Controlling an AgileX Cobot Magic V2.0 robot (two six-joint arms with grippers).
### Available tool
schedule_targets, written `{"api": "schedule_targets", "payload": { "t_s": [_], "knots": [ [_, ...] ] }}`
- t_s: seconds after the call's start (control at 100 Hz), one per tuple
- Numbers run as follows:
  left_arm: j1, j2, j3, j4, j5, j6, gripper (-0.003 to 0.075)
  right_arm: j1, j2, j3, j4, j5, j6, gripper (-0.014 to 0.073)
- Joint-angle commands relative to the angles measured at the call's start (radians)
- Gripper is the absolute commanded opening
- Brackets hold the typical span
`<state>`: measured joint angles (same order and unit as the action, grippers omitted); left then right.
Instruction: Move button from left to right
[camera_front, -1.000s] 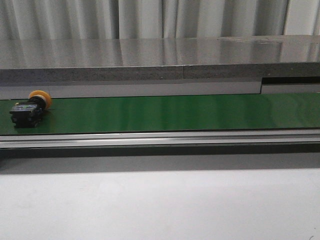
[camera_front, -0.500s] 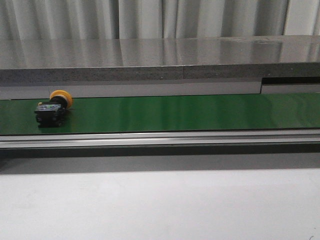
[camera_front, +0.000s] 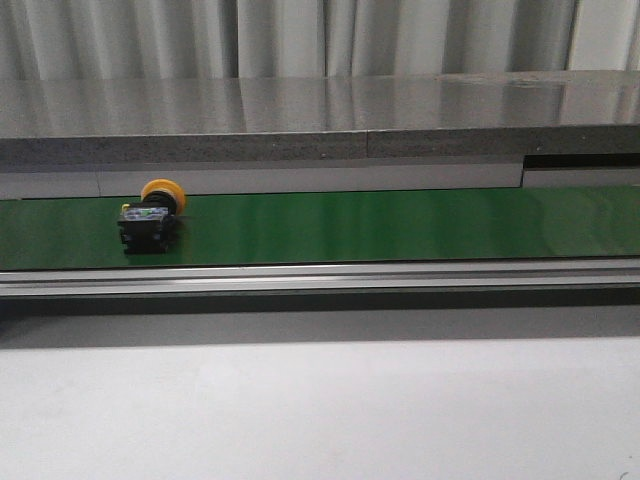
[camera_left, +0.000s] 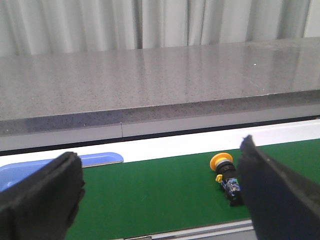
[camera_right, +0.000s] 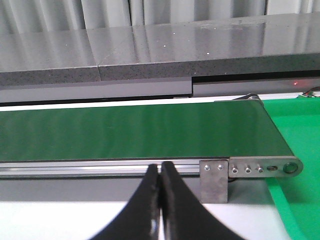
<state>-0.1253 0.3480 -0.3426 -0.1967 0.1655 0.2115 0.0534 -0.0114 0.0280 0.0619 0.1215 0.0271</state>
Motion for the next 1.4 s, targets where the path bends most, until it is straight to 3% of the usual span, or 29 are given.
{"api": "schedule_targets", "payload": {
  "t_s": [0.0, 0.13, 0.41, 0.96, 1.18, 1.39],
  "knots": [
    [-0.008, 0.005, -0.024, -0.007, -0.066, 0.004, 0.0534, 0.002, -0.020, -0.016, -0.008, -0.082, 0.000, -0.0068],
    [-0.008, 0.005, -0.024, -0.007, -0.066, 0.004, 0.0415, 0.002, -0.020, -0.016, -0.008, -0.082, 0.000, -0.0068],
    [-0.008, 0.005, -0.024, -0.007, -0.066, 0.004, -0.0018, 0.002, -0.020, -0.016, -0.008, -0.082, 0.000, -0.0068],
    [-0.008, 0.005, -0.024, -0.007, -0.066, 0.004, -0.0020, 0.002, -0.020, -0.045, -0.008, -0.156, 0.000, -0.0068],
    [-0.008, 0.005, -0.024, -0.007, -0.066, 0.004, -0.0020, 0.002, 0.018, -0.179, -0.008, -0.028, 0.000, -0.0068],
    [-0.008, 0.005, -0.024, -0.007, -0.066, 0.004, -0.0020, 0.002, 0.177, -0.369, -0.005, 0.159, 0.000, -0.0068]
  ]
}}
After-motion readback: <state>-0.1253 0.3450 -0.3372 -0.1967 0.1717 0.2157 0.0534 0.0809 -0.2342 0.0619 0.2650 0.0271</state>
